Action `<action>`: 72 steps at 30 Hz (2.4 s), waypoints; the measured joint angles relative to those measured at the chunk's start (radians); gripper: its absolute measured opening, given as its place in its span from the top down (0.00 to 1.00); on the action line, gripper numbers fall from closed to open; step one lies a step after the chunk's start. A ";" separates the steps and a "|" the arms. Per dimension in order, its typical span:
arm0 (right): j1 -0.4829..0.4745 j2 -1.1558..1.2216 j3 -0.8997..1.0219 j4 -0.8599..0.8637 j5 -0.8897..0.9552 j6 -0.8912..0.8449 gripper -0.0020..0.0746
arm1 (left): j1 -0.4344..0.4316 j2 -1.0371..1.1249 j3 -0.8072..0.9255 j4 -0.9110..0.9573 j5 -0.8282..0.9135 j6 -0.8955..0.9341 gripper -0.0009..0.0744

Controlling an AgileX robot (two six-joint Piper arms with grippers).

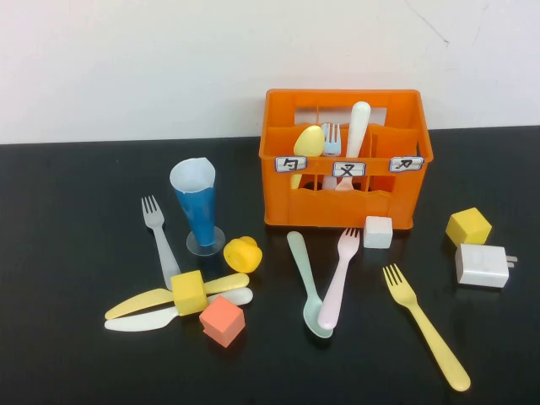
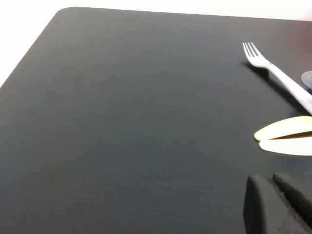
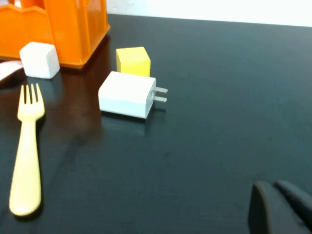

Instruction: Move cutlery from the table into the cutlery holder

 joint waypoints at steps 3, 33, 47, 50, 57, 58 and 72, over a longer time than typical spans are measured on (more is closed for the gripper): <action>0.000 0.000 0.000 0.000 0.000 0.000 0.98 | 0.000 0.000 0.000 0.000 0.000 0.000 0.99; 0.000 0.000 0.000 0.000 0.000 0.000 0.98 | -0.108 0.000 0.000 0.000 0.001 0.002 0.99; 0.000 0.000 0.000 0.000 0.000 0.000 0.98 | -0.108 0.000 0.000 0.008 -0.018 -0.011 0.99; 0.000 0.000 0.000 0.000 0.000 0.000 0.98 | -0.108 0.000 0.006 -0.183 -0.104 -0.157 0.99; 0.000 0.000 0.000 0.000 0.000 0.000 0.98 | -0.108 0.000 0.006 -0.711 -0.297 -0.365 0.99; 0.000 0.000 0.000 0.000 0.000 0.000 0.98 | -0.108 0.000 0.006 -0.732 -0.317 -0.367 0.99; 0.000 0.000 0.000 0.000 0.000 0.000 0.98 | -0.108 0.147 -0.277 -0.503 0.028 -0.130 0.99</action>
